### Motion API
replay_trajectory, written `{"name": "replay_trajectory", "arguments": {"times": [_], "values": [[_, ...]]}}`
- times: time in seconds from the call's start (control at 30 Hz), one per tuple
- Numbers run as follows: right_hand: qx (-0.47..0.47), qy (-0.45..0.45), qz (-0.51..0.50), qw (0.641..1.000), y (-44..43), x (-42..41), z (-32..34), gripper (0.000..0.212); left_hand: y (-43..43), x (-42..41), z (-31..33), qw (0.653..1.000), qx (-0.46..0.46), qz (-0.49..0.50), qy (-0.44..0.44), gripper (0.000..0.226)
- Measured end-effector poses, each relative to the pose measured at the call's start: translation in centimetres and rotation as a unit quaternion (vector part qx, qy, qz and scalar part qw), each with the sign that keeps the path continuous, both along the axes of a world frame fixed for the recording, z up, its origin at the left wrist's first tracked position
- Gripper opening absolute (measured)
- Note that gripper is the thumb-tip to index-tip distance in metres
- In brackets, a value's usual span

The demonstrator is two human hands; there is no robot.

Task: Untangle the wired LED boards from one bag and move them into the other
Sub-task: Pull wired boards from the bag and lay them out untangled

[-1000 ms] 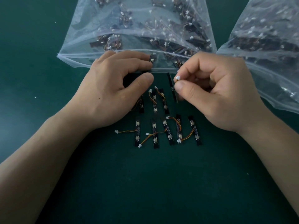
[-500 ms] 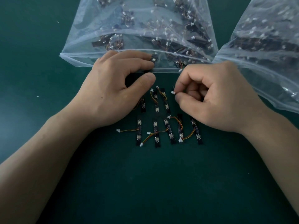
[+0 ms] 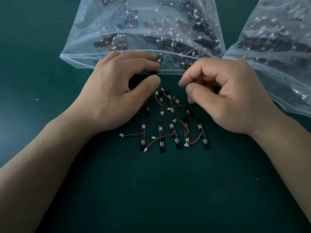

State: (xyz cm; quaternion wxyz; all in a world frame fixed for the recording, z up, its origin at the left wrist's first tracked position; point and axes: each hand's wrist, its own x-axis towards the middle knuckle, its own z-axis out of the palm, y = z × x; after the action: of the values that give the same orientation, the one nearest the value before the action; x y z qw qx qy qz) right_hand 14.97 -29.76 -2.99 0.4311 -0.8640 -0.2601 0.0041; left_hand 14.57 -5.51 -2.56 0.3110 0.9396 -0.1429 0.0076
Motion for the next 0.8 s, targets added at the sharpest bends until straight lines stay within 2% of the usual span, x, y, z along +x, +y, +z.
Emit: {"name": "replay_trajectory", "arguments": {"times": [0.1,0.27,0.37,0.53,0.8], "values": [[0.007,0.004,-0.010,1.000,-0.2,0.2,-0.1,0.013,0.0,0.0,0.0,1.000,0.002,0.002,-0.001,0.043],[-0.096,-0.026,0.054,0.994,-0.7,0.6,0.2,0.021,0.1,0.0,-0.1,1.000,0.004,-0.002,-0.001,0.043],[-0.114,-0.022,0.082,0.990,-1.1,0.8,0.4,0.025,0.1,0.1,0.0,1.000,0.004,-0.002,-0.001,0.044],[-0.102,-0.040,0.070,0.991,-0.6,0.7,0.3,0.008,0.1,0.0,0.0,1.000,0.004,-0.004,-0.002,0.043],[-0.094,-0.032,0.046,0.994,-0.2,0.3,0.3,0.005,0.1,0.0,-0.1,1.000,0.002,-0.004,-0.003,0.043]]}}
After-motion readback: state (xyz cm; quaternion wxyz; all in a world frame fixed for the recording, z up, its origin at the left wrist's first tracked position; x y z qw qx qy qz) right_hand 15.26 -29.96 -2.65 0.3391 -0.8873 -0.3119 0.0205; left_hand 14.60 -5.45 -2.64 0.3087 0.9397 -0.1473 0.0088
